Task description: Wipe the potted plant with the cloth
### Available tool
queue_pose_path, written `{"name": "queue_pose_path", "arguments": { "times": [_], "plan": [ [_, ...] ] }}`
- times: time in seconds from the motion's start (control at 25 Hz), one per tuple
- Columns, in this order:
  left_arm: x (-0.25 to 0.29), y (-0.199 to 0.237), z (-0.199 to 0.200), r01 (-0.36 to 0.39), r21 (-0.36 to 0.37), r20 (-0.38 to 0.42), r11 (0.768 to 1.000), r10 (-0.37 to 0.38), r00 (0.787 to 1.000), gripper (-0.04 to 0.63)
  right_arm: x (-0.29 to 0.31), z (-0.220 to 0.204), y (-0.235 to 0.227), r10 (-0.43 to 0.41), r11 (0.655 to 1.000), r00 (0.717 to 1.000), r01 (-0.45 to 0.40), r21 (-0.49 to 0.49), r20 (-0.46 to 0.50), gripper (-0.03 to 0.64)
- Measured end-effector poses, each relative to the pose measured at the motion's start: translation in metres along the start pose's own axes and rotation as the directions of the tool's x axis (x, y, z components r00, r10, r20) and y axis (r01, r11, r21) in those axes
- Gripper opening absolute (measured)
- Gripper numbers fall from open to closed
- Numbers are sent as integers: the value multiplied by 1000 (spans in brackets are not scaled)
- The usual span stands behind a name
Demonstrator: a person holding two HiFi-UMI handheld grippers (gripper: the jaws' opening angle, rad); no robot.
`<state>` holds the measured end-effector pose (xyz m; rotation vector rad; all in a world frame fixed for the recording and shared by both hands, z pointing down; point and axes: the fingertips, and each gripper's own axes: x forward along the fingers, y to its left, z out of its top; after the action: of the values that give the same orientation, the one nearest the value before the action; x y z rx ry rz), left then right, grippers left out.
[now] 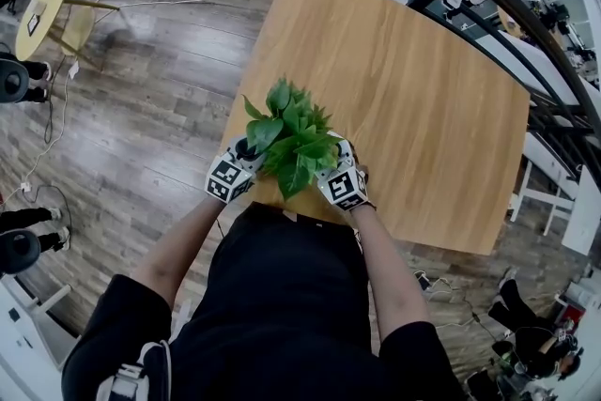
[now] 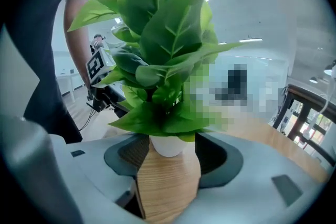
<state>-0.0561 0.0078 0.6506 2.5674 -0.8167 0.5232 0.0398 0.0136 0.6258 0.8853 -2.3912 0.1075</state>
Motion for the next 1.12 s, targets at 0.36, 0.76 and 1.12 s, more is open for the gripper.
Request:
{"name": "queue_pose_path", "arguments": {
  "times": [0.36, 0.76, 1.12],
  "plan": [
    [8, -9, 3, 5, -6, 1, 1000, -5, 1000, 174, 16, 13, 8, 55, 998, 998, -54, -37, 14, 256],
    [6, -35, 0, 59, -16, 7, 998, -59, 998, 175, 22, 16, 23, 62, 998, 998, -62, -14, 18, 255],
    [6, -44, -5, 112, 17, -17, 994, -111, 994, 175, 26, 16, 22, 45, 999, 999, -45, 3, 21, 255]
  ]
}}
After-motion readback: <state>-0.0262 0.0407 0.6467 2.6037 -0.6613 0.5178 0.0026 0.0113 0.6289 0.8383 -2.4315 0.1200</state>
